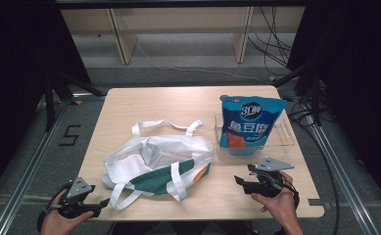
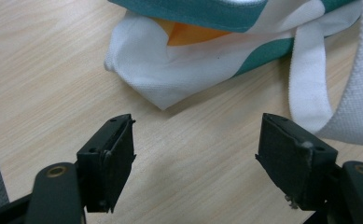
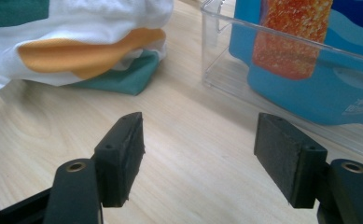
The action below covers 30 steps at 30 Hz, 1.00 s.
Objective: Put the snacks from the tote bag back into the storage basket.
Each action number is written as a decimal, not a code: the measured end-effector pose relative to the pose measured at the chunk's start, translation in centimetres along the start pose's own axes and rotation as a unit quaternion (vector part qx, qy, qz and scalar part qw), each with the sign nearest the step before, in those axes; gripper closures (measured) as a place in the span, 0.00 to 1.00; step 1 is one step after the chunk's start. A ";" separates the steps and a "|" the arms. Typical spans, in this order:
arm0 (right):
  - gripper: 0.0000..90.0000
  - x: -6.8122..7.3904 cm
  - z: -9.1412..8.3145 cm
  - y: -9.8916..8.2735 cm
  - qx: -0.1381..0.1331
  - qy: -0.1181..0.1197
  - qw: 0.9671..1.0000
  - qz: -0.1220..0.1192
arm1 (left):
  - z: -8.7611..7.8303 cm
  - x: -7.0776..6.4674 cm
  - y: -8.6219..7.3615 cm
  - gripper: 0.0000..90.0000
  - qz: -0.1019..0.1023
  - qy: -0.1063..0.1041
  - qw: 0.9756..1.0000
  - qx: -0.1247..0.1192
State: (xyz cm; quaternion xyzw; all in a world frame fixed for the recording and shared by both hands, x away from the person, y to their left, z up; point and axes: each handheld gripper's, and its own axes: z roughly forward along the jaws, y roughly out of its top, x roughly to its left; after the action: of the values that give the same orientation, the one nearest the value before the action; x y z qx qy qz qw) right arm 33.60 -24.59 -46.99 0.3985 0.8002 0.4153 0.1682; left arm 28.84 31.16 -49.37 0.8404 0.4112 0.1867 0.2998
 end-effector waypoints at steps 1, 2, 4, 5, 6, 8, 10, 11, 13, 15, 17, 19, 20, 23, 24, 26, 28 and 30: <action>0.37 0.0 -0.1 -0.1 -0.001 0.000 1.000 0.003 | 0.0 -0.1 0.0 0.29 -0.006 -0.002 1.000 -0.002; 0.37 0.2 -0.2 -0.3 0.003 0.000 1.000 0.014 | 0.1 -0.1 0.0 0.29 -0.007 -0.004 1.000 -0.002; 0.36 0.2 -0.1 -0.7 0.005 0.002 1.000 0.013 | 0.1 -0.1 0.0 0.29 -0.012 -0.001 1.000 -0.007; 0.36 0.0 -0.1 -0.8 0.001 0.000 1.000 0.005 | 0.1 -0.2 0.0 0.29 -0.015 -0.002 1.000 -0.009; 0.36 0.0 -0.1 -1.0 0.009 0.005 1.000 0.007 | -0.1 0.0 0.0 0.29 0.002 0.000 1.000 0.002; 0.35 0.1 0.0 -1.3 0.013 0.006 1.000 0.009 | 0.2 -0.1 0.0 0.29 -0.014 0.000 1.000 -0.009; 0.35 0.4 -0.1 -1.7 0.021 0.002 1.000 0.017 | 0.0 0.0 0.0 0.29 -0.005 0.000 1.000 -0.005; 0.34 0.2 -0.1 -1.9 0.023 0.006 1.000 0.007 | -0.1 0.1 0.0 0.29 0.004 -0.001 1.000 0.001; 0.34 0.3 -0.2 -2.2 0.031 0.000 0.999 0.008 | -0.1 0.0 0.0 0.29 -0.004 -0.004 1.000 0.002; 0.33 0.4 -0.3 -2.5 0.032 -0.001 0.999 0.006 | 0.0 0.0 0.0 0.29 -0.006 -0.003 1.000 0.000; 0.33 0.6 -0.5 -2.8 0.038 0.003 0.999 0.008 | 0.1 0.0 0.0 0.29 0.000 0.006 1.000 -0.002; 0.33 0.7 -0.6 -3.1 0.040 -0.005 0.999 0.007 | 0.1 -0.1 0.0 0.29 -0.007 0.000 1.000 -0.001; 0.33 0.7 -0.7 -3.2 0.040 -0.007 0.999 0.006 | 0.1 -0.1 0.0 0.29 -0.004 0.001 1.000 0.000; 0.33 0.7 -0.9 -3.2 0.042 -0.013 0.999 0.000 | 0.0 -0.1 0.0 0.29 -0.003 0.003 1.000 -0.002; 0.33 0.7 -0.9 -3.3 0.039 -0.010 0.999 -0.003 | 0.0 -0.1 0.0 0.29 -0.003 0.001 1.000 -0.003; 0.33 0.8 -0.9 -3.4 0.041 -0.013 0.999 0.003 | 0.0 0.0 0.0 0.29 -0.004 0.000 1.000 -0.003; 0.32 0.8 -0.9 -3.4 0.041 -0.014 0.999 0.002 | 0.0 0.0 0.0 0.29 -0.003 -0.001 1.000 -0.002; 0.32 0.8 -0.8 -3.4 0.042 -0.014 0.999 0.004 | 0.0 0.0 0.0 0.29 -0.003 -0.001 1.000 -0.002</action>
State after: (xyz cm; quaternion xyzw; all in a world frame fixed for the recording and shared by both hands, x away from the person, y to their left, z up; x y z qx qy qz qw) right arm 30.91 -25.55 -49.12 0.4146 0.8129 0.3762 0.1609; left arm 28.81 31.14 -49.40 0.8384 0.4135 0.1860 0.3025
